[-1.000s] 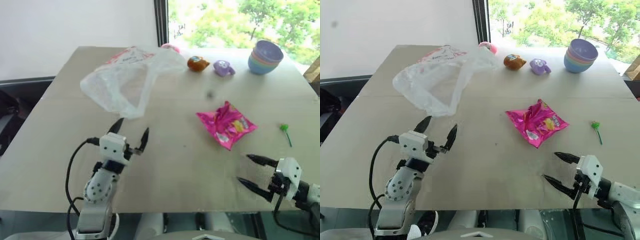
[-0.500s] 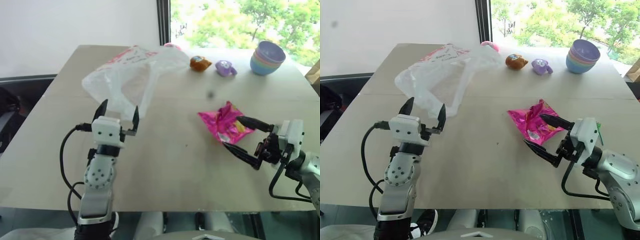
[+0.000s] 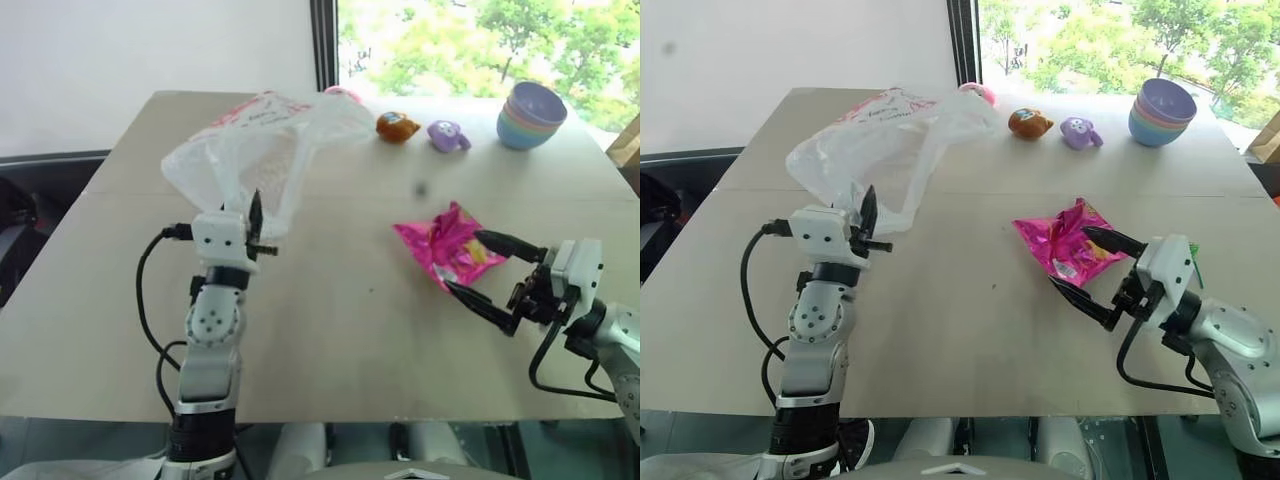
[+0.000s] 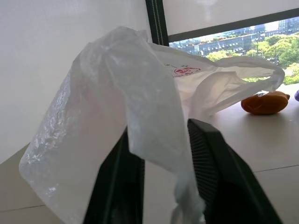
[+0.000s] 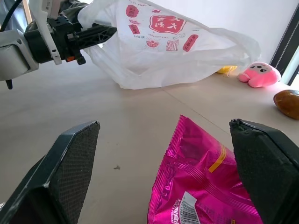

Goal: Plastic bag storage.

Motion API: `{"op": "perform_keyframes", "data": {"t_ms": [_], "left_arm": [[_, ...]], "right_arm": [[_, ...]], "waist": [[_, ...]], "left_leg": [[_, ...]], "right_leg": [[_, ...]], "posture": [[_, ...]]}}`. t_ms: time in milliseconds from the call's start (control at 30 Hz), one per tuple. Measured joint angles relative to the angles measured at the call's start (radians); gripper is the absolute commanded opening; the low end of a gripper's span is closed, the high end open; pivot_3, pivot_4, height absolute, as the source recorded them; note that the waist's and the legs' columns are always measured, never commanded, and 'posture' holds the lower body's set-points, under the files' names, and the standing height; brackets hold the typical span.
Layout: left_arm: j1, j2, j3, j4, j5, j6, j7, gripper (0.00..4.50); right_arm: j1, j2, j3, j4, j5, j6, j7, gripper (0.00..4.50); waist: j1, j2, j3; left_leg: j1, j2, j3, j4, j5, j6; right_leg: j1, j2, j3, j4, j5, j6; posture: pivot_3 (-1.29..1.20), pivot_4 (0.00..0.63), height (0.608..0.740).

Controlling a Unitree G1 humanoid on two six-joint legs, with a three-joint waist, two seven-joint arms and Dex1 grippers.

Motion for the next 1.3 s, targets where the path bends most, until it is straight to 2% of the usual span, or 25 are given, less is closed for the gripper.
{"op": "perform_keyframes", "data": {"t_ms": [167, 333, 500, 600, 733, 800, 833, 867, 967, 1033, 1100, 1300], "left_arm": [[0.000, 0.015, 0.017, 0.000, -0.024, 0.001, -0.010, 0.11], [0.003, 0.019, 0.044, 0.000, -0.077, 0.002, -0.034, 0.11], [-0.003, 0.033, 0.053, 0.000, -0.113, 0.009, -0.054, 0.11], [-0.020, 0.051, 0.062, 0.003, -0.134, 0.022, -0.074, 0.11], [-0.045, 0.083, 0.069, 0.015, -0.191, 0.047, -0.134, 0.11], [-0.051, 0.104, 0.070, 0.018, -0.238, 0.070, -0.181, 0.00], [-0.052, 0.109, 0.071, 0.018, -0.249, 0.075, -0.190, 0.00], [-0.052, 0.122, 0.076, 0.018, -0.285, 0.088, -0.220, 0.00], [-0.061, 0.162, 0.098, 0.018, -0.375, 0.128, -0.291, 0.00], [-0.068, 0.183, 0.112, 0.018, -0.426, 0.156, -0.327, 0.00], [-0.076, 0.214, 0.121, 0.018, -0.506, 0.198, -0.385, 0.00], [-0.083, 0.257, 0.162, 0.018, -0.678, 0.307, -0.472, 0.00]], "right_arm": [[0.030, -0.069, -0.001, 0.077, -0.104, -0.058, 0.056, 4.50], [0.033, -0.152, 0.013, 0.299, -0.373, -0.268, 0.064, 4.50], [-0.066, -0.116, 0.109, 0.458, -0.558, -0.410, -0.009, 4.50], [-0.185, -0.070, 0.199, 0.594, -0.681, -0.486, -0.078, 4.50], [-0.306, -0.008, 0.257, 0.723, -0.756, -0.550, -0.150, 4.50], [-0.342, 0.031, 0.276, 0.767, -0.764, -0.564, -0.174, 3.88], [-0.346, 0.035, 0.280, 0.773, -0.765, -0.566, -0.175, 3.72], [-0.353, 0.044, 0.289, 0.791, -0.765, -0.580, -0.174, 3.32], [-0.357, 0.072, 0.307, 0.821, -0.754, -0.598, -0.172, 1.74], [-0.361, 0.093, 0.312, 0.836, -0.748, -0.599, -0.173, 1.09], [-0.380, 0.133, 0.321, 0.846, -0.739, -0.592, -0.177, 0.07], [-0.495, 0.180, 0.377, 0.841, -0.776, -0.591, -0.186, 0.02]], "waist": [[0.001, 0.000, 0.000], [0.000, -0.001, 0.000], [-0.006, -0.001, 0.001], [-0.006, -0.001, 0.001], [-0.004, -0.001, 0.001], [-0.004, -0.001, 0.002], [-0.004, -0.001, 0.002], [-0.004, -0.001, 0.001], [-0.007, -0.002, 0.002], [-0.011, -0.002, 0.002], [-0.021, -0.001, 0.003], [-0.030, -0.001, 0.005]], "left_leg": [[0.000, 0.000, 0.000, 0.001, 0.000, 0.000], [0.001, -0.002, 0.002, 0.001, 0.000, -0.001], [0.002, 0.000, 0.005, 0.002, 0.003, -0.005], [0.002, 0.000, 0.006, 0.003, 0.003, -0.006], [0.002, 0.000, 0.007, 0.004, 0.003, -0.006], [0.002, 0.001, 0.007, 0.004, 0.003, -0.006], [0.002, 0.001, 0.007, 0.004, 0.003, -0.006], [0.002, 0.001, 0.007, 0.004, 0.003, -0.006], [0.002, 0.002, 0.007, 0.004, 0.004, -0.006], [0.002, 0.002, 0.007, 0.004, 0.004, -0.006], [0.002, 0.002, 0.007, 0.005, 0.004, -0.006], [0.000, 0.003, 0.008, 0.005, 0.004, -0.007]], "right_leg": [[0.000, 0.000, 0.000, 0.000, 0.000, 0.000], [0.000, 0.000, 0.001, 0.000, 0.000, 0.000], [0.000, 0.003, 0.004, 0.001, 0.000, 0.000], [0.000, 0.004, 0.005, 0.002, 0.000, 0.000], [0.000, 0.003, 0.005, 0.002, 0.000, 0.000], [-0.001, 0.003, 0.005, 0.002, 0.000, 0.000], [-0.001, 0.003, 0.005, 0.002, 0.000, 0.000], [-0.001, 0.003, 0.005, 0.002, 0.000, 0.000], [-0.001, 0.003, 0.005, 0.002, 0.000, 0.000], [-0.001, 0.003, 0.005, 0.003, 0.000, 0.000], [-0.001, 0.003, 0.005, 0.004, 0.000, 0.000], [-0.005, 0.002, 0.007, 0.008, 0.000, 0.000]], "posture": [[0.00, 0.150, 0.740], [0.00, 0.150, 0.740], [0.00, 0.150, 0.740], [0.00, 0.150, 0.740], [0.00, 0.150, 0.740], [0.00, 0.150, 0.740], [0.00, 0.150, 0.740], [0.00, 0.150, 0.740], [0.00, 0.150, 0.740], [0.00, 0.150, 0.740], [0.00, 0.150, 0.740], [0.00, 0.150, 0.740]]}}
